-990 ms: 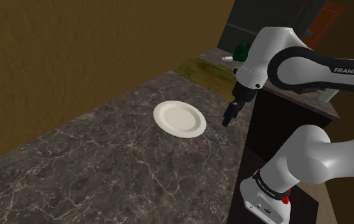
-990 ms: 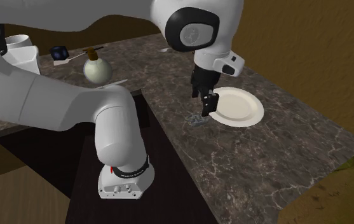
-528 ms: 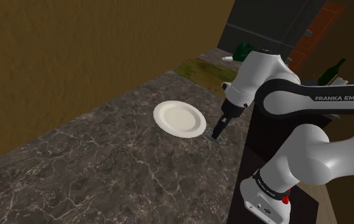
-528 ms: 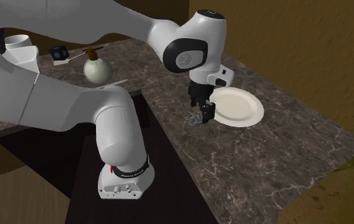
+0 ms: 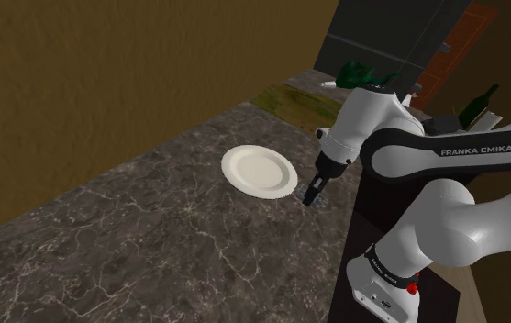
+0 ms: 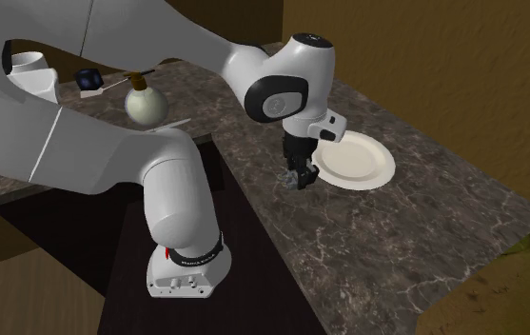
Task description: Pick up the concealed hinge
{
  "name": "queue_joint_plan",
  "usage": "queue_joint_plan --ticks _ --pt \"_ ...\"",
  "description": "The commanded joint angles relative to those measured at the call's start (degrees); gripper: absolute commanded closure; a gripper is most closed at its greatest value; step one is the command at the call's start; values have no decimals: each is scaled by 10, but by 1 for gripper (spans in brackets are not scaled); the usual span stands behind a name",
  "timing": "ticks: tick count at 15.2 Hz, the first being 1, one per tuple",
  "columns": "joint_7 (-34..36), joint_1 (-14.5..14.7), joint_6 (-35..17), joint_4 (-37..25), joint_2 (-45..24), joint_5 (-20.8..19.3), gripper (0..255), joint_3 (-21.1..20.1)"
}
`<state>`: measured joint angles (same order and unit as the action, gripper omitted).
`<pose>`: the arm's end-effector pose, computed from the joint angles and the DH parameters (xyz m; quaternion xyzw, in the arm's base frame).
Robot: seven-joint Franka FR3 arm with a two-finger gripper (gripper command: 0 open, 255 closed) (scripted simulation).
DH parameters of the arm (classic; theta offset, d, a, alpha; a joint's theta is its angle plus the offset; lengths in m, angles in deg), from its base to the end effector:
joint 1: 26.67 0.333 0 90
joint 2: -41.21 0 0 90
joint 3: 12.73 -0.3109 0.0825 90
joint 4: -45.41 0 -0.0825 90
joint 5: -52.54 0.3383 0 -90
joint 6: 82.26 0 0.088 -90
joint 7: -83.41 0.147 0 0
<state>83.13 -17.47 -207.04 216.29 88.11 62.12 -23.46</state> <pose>0.2329 0.0822 0.3362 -0.9950 -0.0998 -0.0056 0.0015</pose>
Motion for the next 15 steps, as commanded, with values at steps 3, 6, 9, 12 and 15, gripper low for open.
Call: queue_joint_plan --ticks 3,6,9,12,15 --pt "0 0 -1 1 -1 0 255 0" --pt "0 0 -1 1 -1 0 255 0" --pt "0 -1 10 -4 6 -1 255 1" --pt "0 -2 42 -21 21 -5 255 5" --pt "0 -4 72 -38 34 -9 255 8"
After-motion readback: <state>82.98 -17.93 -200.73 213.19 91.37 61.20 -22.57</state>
